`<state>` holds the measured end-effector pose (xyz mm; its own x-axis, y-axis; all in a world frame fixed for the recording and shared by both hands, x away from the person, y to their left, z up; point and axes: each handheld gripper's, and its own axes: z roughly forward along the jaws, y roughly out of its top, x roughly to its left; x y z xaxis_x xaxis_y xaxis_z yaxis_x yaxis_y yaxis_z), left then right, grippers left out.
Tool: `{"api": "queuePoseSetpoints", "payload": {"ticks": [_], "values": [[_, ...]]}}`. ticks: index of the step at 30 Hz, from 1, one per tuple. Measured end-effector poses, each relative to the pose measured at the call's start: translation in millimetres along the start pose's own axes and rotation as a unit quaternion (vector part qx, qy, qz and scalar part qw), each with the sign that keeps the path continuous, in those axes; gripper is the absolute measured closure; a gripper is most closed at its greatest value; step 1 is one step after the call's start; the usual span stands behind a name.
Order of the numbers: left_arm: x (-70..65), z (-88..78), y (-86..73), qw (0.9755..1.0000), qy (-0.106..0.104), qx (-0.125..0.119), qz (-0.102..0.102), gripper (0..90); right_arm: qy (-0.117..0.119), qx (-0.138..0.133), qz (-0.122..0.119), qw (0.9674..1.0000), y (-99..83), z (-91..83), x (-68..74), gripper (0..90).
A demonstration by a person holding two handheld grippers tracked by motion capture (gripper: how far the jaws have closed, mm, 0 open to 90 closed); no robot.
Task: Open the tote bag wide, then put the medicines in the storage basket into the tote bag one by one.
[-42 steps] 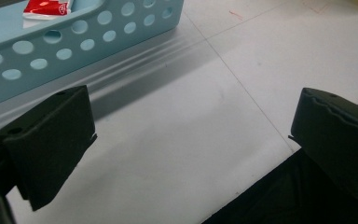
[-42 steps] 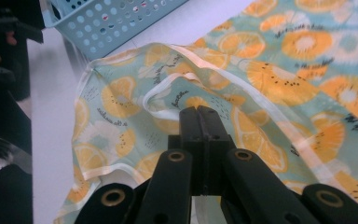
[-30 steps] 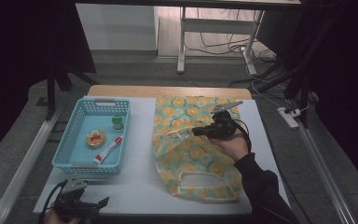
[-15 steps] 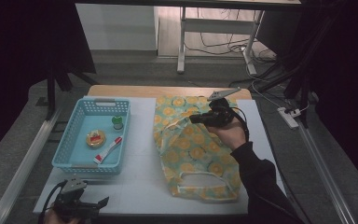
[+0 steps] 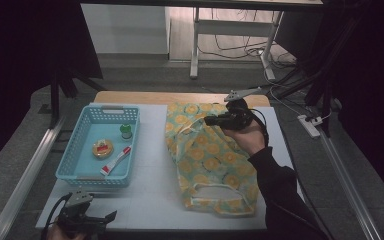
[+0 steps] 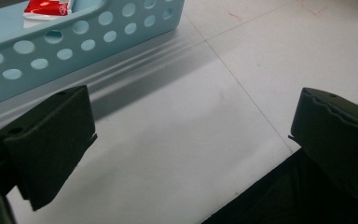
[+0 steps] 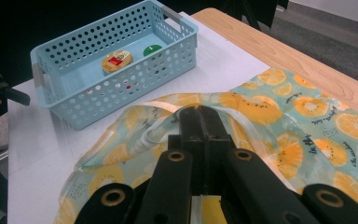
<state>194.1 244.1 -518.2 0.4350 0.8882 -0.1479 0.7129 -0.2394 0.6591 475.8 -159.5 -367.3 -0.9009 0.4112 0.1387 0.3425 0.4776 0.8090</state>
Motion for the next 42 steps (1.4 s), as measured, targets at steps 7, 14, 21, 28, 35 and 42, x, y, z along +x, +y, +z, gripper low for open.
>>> {"api": "queuePoseSetpoints", "payload": {"ticks": [7, 14, 21, 28, 35, 42], "values": [[1.7, -0.8, -0.1, 1.0000, -0.006, -0.003, -0.004, 0.0, 0.004, -0.002, -0.002, 1.0000, -2.0, -0.6, 0.0, 90.0], [3.9, -3.7, -0.3, 0.9998, -0.013, -0.016, -0.006, 0.0, 0.005, -0.003, 0.001, 1.0000, -3.1, -0.3, -1.5, 90.0], [6.8, -8.1, 0.8, 0.9992, -0.020, -0.031, -0.016, 0.0, 0.007, -0.003, 0.001, 1.0000, -4.4, 1.7, -0.4, 90.0], [6.8, -8.8, 2.8, 0.9993, -0.019, -0.030, -0.011, 0.0, 0.005, -0.003, -0.001, 1.0000, -5.2, 0.9, 0.1, 90.0], [9.0, -11.6, 5.2, 0.9986, -0.026, -0.046, -0.007, 0.0, 0.005, -0.005, -0.002, 1.0000, -5.8, 0.1, -0.1, 90.0], [10.1, -14.1, 10.8, 0.9981, -0.021, -0.056, 0.010, 0.0, 0.005, -0.007, 0.000, 1.0000, -7.3, -0.1, -1.7, 90.0]]}}
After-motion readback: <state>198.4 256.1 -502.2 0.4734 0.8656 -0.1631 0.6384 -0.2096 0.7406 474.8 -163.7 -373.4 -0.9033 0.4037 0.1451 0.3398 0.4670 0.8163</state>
